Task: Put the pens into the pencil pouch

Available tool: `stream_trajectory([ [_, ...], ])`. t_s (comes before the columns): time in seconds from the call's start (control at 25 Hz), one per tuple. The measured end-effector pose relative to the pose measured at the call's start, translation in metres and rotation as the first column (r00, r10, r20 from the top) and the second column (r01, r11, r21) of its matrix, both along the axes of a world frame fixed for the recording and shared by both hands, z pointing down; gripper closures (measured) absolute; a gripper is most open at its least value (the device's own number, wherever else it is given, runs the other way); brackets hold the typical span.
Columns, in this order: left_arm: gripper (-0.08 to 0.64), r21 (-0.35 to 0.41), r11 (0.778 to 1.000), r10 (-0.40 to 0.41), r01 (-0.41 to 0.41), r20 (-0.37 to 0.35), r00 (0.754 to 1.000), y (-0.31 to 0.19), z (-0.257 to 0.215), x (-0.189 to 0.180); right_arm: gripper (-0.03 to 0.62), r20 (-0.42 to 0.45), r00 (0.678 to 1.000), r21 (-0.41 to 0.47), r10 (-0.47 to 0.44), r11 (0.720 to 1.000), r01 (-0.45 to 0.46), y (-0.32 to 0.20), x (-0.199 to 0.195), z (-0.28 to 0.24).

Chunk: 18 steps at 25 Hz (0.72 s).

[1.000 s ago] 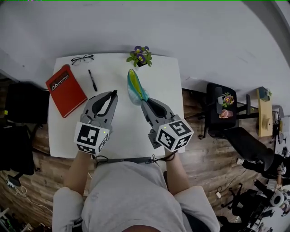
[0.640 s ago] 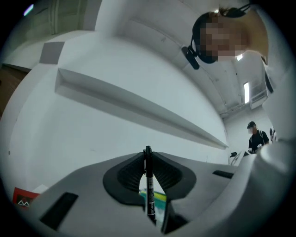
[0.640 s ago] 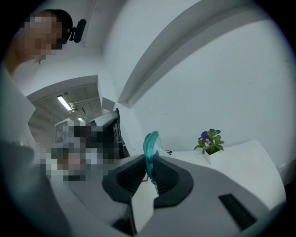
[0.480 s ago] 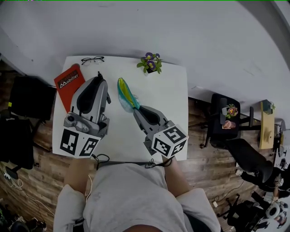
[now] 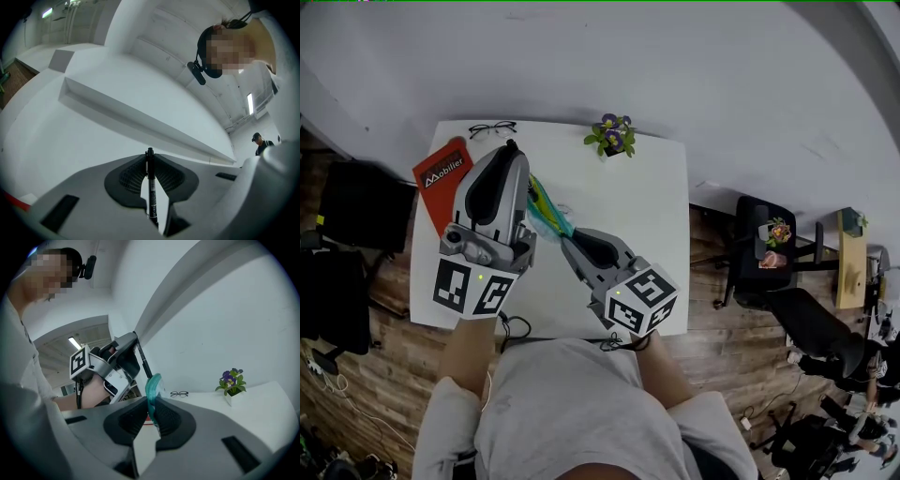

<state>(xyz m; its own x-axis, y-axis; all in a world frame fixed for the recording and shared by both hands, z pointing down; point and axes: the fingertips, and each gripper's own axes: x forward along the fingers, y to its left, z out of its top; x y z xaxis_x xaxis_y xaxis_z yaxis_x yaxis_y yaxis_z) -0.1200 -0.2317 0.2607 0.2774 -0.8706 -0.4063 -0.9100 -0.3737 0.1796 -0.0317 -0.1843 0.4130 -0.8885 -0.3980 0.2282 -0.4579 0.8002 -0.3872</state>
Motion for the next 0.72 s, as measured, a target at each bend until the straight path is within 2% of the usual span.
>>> stream_trajectory([
  [0.44, 0.486, -0.087, 0.996, 0.006, -0.004, 0.026, 1.0, 0.004, 0.032, 0.005, 0.531, 0.052, 0.999, 0.03, -0.011, 1.0, 0.009, 0.002, -0.004, -0.021],
  [0.6, 0.485, -0.114, 0.993, 0.034, -0.03, 0.04, 0.999, 0.007, 0.035, 0.008, 0.531, 0.066, 0.998, 0.04, -0.009, 0.999, 0.006, 0.002, -0.003, -0.026],
  [0.72, 0.457, -0.121, 0.992, 0.034, -0.03, 0.032, 0.999, 0.012, 0.034, 0.004, 0.531, 0.067, 0.998, 0.043, -0.004, 0.999, 0.001, 0.002, -0.003, -0.028],
])
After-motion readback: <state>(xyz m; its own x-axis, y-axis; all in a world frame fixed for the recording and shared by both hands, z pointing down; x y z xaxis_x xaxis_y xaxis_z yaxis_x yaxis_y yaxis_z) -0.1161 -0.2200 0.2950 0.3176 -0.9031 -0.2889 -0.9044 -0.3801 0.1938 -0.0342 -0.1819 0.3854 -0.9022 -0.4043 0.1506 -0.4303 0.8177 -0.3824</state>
